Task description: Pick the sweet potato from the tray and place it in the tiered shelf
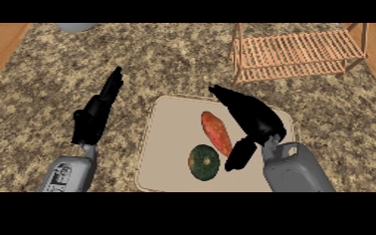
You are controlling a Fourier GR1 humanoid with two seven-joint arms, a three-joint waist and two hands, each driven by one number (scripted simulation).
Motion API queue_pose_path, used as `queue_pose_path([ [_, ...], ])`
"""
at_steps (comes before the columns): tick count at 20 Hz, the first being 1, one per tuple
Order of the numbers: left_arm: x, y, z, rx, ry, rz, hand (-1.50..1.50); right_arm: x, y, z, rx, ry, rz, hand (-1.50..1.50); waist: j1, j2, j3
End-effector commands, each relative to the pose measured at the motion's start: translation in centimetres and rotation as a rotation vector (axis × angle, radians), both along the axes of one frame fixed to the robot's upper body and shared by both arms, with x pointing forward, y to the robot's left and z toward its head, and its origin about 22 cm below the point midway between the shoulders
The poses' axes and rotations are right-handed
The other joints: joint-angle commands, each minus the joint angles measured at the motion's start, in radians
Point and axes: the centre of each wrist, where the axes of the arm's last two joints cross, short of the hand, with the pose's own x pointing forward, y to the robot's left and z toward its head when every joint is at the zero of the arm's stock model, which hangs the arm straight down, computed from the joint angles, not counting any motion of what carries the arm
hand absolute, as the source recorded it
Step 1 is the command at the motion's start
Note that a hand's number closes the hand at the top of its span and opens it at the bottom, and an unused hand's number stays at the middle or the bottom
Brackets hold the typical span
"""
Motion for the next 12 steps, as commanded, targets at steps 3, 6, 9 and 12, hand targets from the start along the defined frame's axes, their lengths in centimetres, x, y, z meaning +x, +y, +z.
queue_pose_path([
  [3,-0.6,0.4,0.0,-0.005,0.017,-0.009,0.0,-0.1,0.9,-1.0,-0.027,0.006,-0.004,-1.5,0.0,0.0,0.0],
  [6,-1.0,0.2,-0.5,-0.003,0.003,0.003,0.0,1.1,1.5,-2.2,-0.019,0.012,-0.008,-1.5,0.002,0.0,0.0],
  [9,0.0,-0.7,-0.3,0.007,0.007,0.021,0.0,0.3,0.9,-3.3,-0.042,0.025,-0.018,-1.5,-0.001,0.0,0.0],
  [12,-0.3,-0.6,0.7,0.004,-0.008,0.017,0.0,0.7,-0.2,-3.7,-0.026,0.016,-0.003,-1.5,0.0,0.0,0.0],
])
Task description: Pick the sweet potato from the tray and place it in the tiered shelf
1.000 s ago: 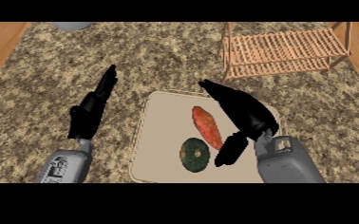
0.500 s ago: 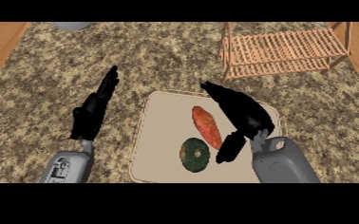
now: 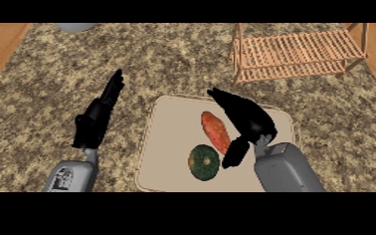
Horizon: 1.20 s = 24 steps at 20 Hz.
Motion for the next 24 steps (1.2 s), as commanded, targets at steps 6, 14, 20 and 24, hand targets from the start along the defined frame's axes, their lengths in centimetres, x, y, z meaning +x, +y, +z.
queue_pose_path([
  [6,0.5,0.3,-0.1,0.012,-0.001,-0.006,0.0,-0.5,-0.6,-2.0,0.009,0.025,0.02,-1.5,-0.002,0.0,0.0],
  [14,0.6,1.0,0.6,0.013,0.004,-0.008,0.0,0.1,2.1,-3.6,-0.096,0.046,0.111,1.5,0.001,0.0,0.0],
  [20,0.2,0.0,2.0,0.016,0.02,-0.013,0.0,-1.4,2.0,-3.8,-0.074,-0.043,0.123,1.5,0.0,-0.001,0.0],
  [24,0.9,1.3,1.1,0.003,0.006,-0.011,0.0,0.3,0.9,-3.1,-0.026,-0.086,0.105,1.5,-0.001,0.0,0.0],
])
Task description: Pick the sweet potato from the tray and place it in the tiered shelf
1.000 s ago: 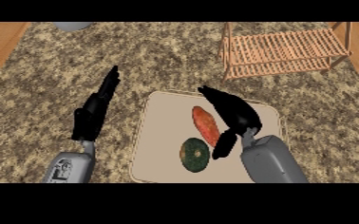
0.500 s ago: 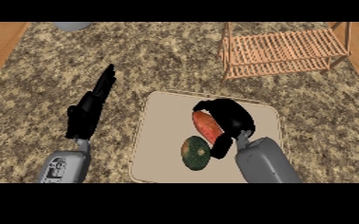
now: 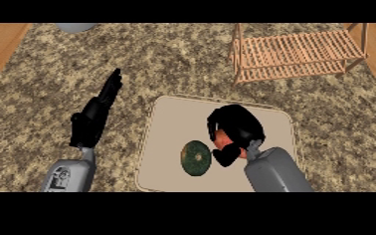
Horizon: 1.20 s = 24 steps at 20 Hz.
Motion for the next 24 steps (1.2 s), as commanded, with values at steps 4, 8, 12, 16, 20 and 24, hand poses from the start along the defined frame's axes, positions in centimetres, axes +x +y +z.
queue_pose_path([
  [4,-0.8,0.1,-0.2,-0.002,0.018,0.011,0.0,-3.6,0.0,1.1,-0.032,-0.067,-0.231,1.5,-0.007,-0.005,0.0],
  [8,0.8,-0.5,-0.1,-0.009,0.024,0.014,0.0,-5.8,2.2,3.6,0.005,-0.114,-0.346,1.5,-0.008,-0.002,0.0],
  [12,-0.5,-1.8,-0.2,-0.011,-0.001,-0.013,0.0,-8.9,3.1,5.0,0.223,-0.183,-0.405,1.5,-0.006,-0.004,0.0],
  [16,0.1,0.3,-0.7,-0.009,0.013,0.023,0.0,-11.3,2.5,8.2,0.434,-0.272,-0.434,1.5,-0.014,-0.004,0.0],
  [20,0.4,-1.9,0.8,0.004,0.002,0.005,0.0,-12.1,2.5,11.6,0.466,-0.376,-0.471,1.5,-0.006,-0.003,0.0],
  [24,0.0,-0.1,0.7,0.017,-0.009,0.026,0.0,-13.4,2.3,15.0,0.464,-0.466,-0.558,1.5,-0.002,-0.003,-0.001],
])
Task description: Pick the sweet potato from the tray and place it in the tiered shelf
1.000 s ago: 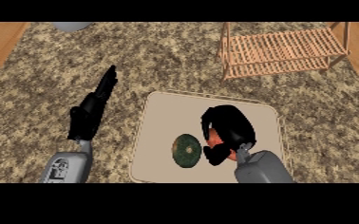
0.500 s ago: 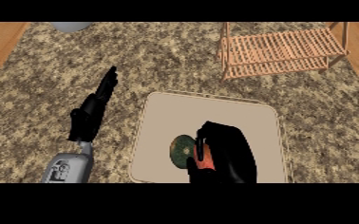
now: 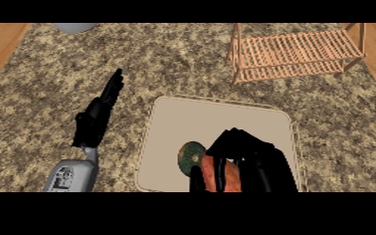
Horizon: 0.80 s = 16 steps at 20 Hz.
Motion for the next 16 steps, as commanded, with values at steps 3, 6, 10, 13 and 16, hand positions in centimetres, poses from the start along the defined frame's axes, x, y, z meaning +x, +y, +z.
queue_pose_path([
  [3,1.5,-0.4,-0.1,-0.002,0.007,-0.018,0.0,-2.4,-1.0,4.7,-0.039,-0.124,-0.162,1.5,-0.009,0.0,-0.001],
  [6,-0.4,-0.8,0.2,-0.017,0.003,-0.018,0.0,-1.4,-1.2,7.0,-0.044,-0.194,-0.212,1.5,0.007,0.0,-0.001],
  [10,0.4,-0.2,0.7,-0.008,-0.005,-0.009,0.0,0.4,-2.9,9.6,-0.028,-0.253,-0.304,1.5,0.005,0.001,-0.001],
  [13,-0.2,0.8,0.0,-0.014,-0.004,-0.004,0.0,0.7,-3.4,11.1,-0.084,-0.287,-0.339,1.5,0.002,0.0,-0.001],
  [16,-0.9,1.7,0.1,0.0,0.001,0.01,0.0,2.2,-3.9,12.6,-0.083,-0.314,-0.377,1.5,0.006,0.0,-0.001],
])
